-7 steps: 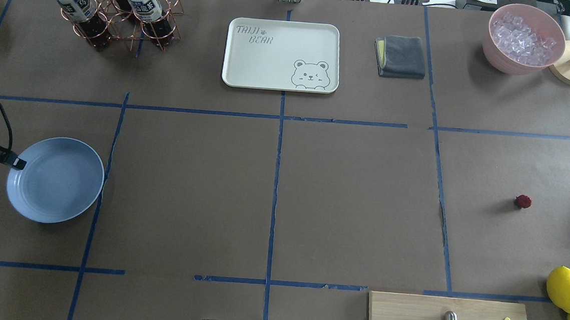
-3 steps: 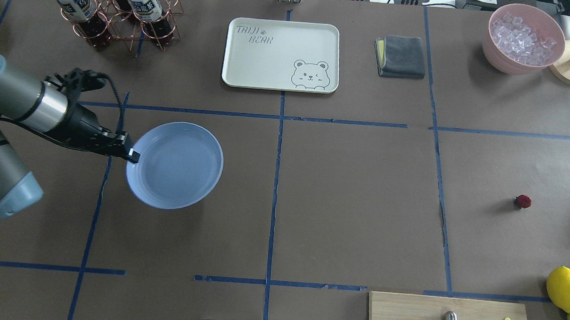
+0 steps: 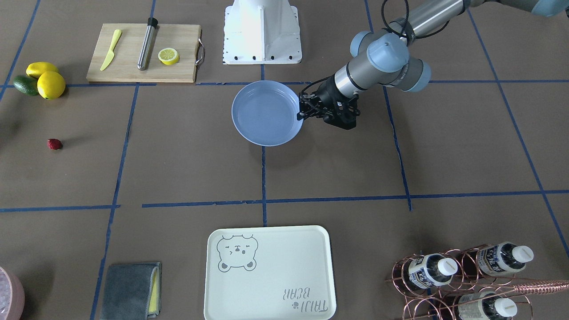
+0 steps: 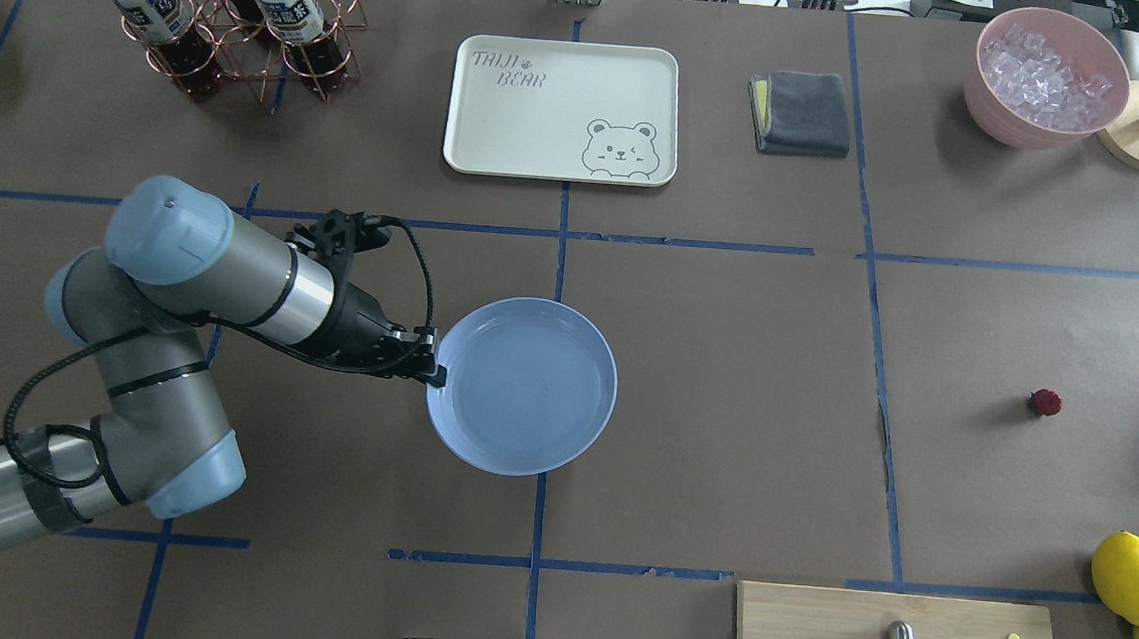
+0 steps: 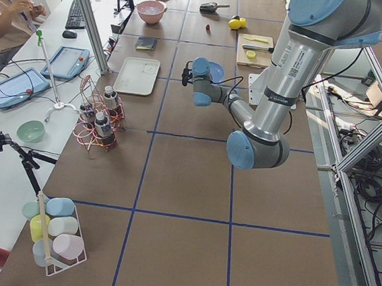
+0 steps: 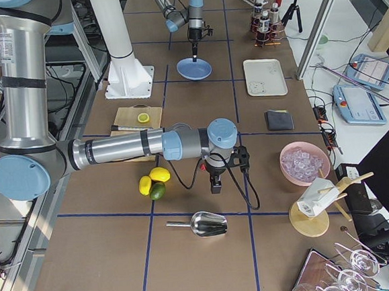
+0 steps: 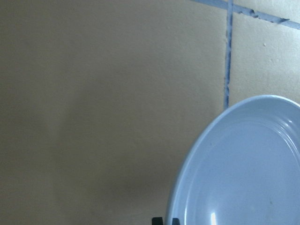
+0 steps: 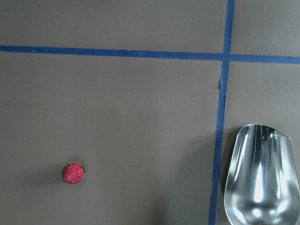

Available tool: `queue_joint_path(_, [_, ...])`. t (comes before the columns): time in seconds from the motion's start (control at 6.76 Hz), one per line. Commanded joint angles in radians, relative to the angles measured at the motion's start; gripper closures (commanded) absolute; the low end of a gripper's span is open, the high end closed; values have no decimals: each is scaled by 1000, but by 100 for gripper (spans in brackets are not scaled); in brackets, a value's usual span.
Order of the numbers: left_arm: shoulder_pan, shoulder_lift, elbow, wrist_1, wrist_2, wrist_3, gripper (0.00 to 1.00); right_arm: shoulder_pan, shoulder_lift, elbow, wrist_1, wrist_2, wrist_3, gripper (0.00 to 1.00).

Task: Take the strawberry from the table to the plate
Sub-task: 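Push the light blue plate with the left gripper toward the table center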

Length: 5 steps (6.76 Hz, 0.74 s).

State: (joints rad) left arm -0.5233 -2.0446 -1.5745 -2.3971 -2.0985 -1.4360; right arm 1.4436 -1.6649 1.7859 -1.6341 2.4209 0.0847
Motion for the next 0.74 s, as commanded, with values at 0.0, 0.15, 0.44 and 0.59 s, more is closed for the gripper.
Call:
queue_joint_path(0.0, [29, -37, 54, 1, 58, -8, 100, 0, 1, 0, 0, 17, 1, 0])
queue_joint_path(0.15, [29, -32, 66, 1, 90, -6, 100, 0, 1, 0, -1, 17, 1, 0])
queue_joint_path(0.44, [26, -22, 62, 3, 92, -8, 100, 0, 1, 1, 0, 18, 1, 0])
queue_joint_path(0.59, [28, -22, 62, 22, 94, -8, 100, 0, 1, 1, 0, 18, 1, 0])
